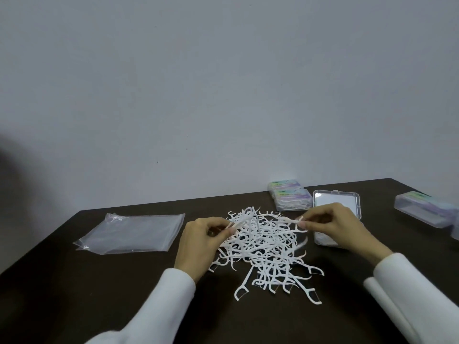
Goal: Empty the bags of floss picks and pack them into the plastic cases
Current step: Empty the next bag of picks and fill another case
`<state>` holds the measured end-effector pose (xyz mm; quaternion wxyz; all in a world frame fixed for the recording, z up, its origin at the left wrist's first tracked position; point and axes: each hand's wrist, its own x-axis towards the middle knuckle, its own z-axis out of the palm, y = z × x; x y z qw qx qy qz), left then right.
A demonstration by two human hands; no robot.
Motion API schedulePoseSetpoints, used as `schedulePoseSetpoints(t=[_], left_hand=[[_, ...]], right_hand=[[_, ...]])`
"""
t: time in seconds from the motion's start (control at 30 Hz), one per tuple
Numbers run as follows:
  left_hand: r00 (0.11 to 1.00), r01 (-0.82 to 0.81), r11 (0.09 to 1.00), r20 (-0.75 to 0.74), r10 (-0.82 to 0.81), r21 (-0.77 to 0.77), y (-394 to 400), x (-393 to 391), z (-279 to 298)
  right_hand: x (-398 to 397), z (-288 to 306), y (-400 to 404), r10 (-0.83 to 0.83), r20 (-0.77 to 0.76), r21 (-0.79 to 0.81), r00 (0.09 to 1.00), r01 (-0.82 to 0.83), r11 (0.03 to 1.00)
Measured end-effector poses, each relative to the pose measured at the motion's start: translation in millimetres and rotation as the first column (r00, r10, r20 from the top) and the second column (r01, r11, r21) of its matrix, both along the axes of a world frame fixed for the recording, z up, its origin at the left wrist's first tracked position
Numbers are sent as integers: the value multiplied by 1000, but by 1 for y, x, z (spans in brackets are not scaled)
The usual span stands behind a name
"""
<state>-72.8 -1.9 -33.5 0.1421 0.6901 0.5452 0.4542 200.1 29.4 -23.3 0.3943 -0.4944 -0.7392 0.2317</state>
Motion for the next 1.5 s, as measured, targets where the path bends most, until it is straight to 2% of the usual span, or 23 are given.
schedulePoseSetpoints(t=[0.13,0.2,0.37,0.47,0.6,0.73,0.87,0.97,1.07,1.17,1.5], left_hand=[[999,25,1000,39,-25,-3,6,15,5],[998,40,999,51,-40,-2,10,23,6],[982,125,992,143,-120,-30,18,42,10],[963,203,978,195,-189,-57,23,56,14],[915,281,956,322,-243,-78,33,77,18],[873,355,930,391,-293,-96,43,100,17],[856,390,915,406,-319,-103,49,123,14],[862,399,912,381,-335,-101,53,138,11],[856,424,902,363,-369,-84,55,150,10],[859,432,898,338,-384,-77,56,157,9],[881,413,899,314,-353,-149,64,144,8]], right_hand=[[18,2,1,-54,-113,-12,992,52,999],[26,2,1,-106,-112,-1,988,107,994],[47,2,5,-227,-42,-3,973,227,974],[64,0,5,-280,56,-32,958,282,959],[78,-6,7,-269,207,-100,941,294,951],[75,-9,9,-258,239,-84,936,285,955],[69,-10,9,-302,143,38,943,299,953],[56,-1,4,-200,-147,-40,969,197,980],[43,5,0,-43,-390,-101,920,3,995],[42,-1,3,15,-388,-84,921,-51,995],[55,-1,4,-131,-407,-22,904,134,991]])
